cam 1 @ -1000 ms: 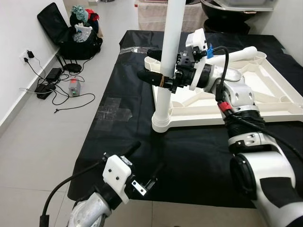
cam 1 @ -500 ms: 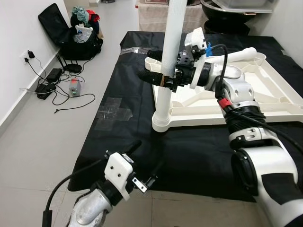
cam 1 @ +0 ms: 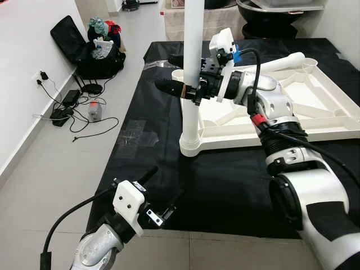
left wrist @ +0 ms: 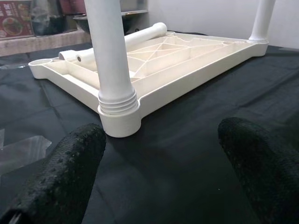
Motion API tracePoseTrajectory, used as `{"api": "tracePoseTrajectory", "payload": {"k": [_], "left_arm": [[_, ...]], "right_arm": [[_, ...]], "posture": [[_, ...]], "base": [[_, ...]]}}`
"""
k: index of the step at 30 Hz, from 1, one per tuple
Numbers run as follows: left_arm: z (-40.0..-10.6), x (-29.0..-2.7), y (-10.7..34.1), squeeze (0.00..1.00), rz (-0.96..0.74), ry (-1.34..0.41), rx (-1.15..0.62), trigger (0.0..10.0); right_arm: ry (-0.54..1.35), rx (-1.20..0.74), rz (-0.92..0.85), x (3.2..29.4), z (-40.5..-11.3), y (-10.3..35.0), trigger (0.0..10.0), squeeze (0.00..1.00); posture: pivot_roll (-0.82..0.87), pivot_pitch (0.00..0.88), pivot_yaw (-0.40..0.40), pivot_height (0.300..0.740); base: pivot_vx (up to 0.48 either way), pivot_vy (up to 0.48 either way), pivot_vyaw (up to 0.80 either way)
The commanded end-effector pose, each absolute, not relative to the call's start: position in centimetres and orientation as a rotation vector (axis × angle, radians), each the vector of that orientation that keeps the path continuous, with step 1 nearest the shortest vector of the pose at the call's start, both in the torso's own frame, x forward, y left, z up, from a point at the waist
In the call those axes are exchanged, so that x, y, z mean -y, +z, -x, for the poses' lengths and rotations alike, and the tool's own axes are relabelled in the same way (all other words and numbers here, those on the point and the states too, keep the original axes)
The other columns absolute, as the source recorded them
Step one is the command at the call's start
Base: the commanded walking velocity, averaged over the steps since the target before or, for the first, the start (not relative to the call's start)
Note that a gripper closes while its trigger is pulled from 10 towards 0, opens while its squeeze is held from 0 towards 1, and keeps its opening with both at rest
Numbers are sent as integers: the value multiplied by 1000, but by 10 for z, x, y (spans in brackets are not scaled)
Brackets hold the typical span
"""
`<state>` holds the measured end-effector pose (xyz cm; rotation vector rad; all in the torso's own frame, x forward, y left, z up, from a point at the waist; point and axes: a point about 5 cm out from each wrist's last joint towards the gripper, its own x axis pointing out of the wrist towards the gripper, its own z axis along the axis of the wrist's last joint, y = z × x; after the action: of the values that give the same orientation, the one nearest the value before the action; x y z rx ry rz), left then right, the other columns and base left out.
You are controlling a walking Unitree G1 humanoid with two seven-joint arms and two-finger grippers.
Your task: Building children table
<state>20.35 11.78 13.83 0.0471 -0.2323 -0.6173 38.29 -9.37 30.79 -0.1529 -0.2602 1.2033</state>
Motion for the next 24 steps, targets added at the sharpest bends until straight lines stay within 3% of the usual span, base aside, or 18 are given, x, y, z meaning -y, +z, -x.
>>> {"api": "tracePoseTrajectory", "payload": {"k": [1,14,16,24], "left_arm": [[-201,-116,137,0,-48,-623,220,10000],[-187,-110,142,0,-27,-640,223,10000],[-183,-108,143,0,-23,-644,221,10000],[-178,-104,144,0,-15,-645,219,10000]], "right_arm": [[1231,287,161,86,-382,315,10000,0],[1227,264,152,93,-383,308,9725,0],[1239,244,150,98,-383,303,0,0],[1294,230,192,107,-381,307,0,0]], "posture": [[-52,94,-6,740],[-6,127,-35,740],[2,131,-39,740],[13,139,-57,740]], "base": [[0,0,0],[0,0,0],[0,0,0],[0,0,0]]}}
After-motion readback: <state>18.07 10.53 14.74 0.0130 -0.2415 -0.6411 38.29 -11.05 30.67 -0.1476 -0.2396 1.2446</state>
